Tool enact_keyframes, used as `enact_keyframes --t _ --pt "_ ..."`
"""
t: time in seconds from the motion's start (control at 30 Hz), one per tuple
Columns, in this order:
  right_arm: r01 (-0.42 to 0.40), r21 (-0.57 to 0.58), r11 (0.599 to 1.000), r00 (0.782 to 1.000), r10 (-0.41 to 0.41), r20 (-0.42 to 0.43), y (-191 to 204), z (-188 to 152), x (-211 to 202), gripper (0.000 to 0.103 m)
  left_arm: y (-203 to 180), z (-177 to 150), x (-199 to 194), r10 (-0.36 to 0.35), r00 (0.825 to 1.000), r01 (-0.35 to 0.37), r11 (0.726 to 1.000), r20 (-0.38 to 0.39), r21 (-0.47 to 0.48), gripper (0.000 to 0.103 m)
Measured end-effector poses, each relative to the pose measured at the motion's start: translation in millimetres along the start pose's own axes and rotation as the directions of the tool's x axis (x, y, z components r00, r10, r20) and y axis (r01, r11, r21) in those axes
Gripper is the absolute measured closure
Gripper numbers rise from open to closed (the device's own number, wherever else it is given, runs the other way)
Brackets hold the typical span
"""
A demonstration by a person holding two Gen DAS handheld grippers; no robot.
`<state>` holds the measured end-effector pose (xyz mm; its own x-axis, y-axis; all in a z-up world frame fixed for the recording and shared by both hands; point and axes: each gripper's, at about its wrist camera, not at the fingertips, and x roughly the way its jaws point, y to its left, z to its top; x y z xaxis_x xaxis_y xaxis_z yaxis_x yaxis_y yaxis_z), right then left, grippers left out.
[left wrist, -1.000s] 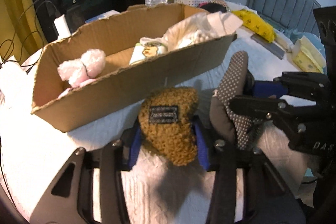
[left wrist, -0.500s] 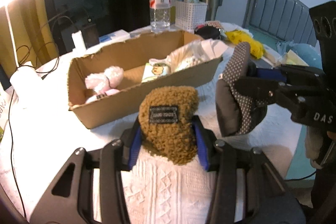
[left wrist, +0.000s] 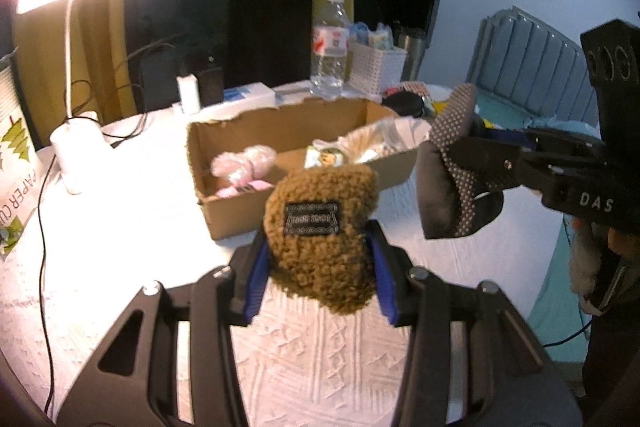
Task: Organize soft objects
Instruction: 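Grasp the brown fuzzy plush with the left gripper while the right gripper grasps the grey glove, then release the plush into the box with the left gripper while the right gripper drops the glove in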
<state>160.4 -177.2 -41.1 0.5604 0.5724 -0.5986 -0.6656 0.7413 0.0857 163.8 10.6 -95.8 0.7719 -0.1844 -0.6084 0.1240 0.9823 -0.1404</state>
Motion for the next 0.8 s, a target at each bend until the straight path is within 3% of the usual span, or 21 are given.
enact_keyframes --t 0.23,0.8 --pt "-0.011 0.003 1.000 0.999 0.011 0.031 0 17 0 0.074 12 15 -10 0.014 0.998 -0.014 1.000 0.060 -0.005 0.057" --pt "-0.017 0.016 1.000 0.996 0.016 0.087 -21 54 30 0.074 38 56 16 0.055 0.990 -0.051 0.998 0.127 -0.034 0.057"
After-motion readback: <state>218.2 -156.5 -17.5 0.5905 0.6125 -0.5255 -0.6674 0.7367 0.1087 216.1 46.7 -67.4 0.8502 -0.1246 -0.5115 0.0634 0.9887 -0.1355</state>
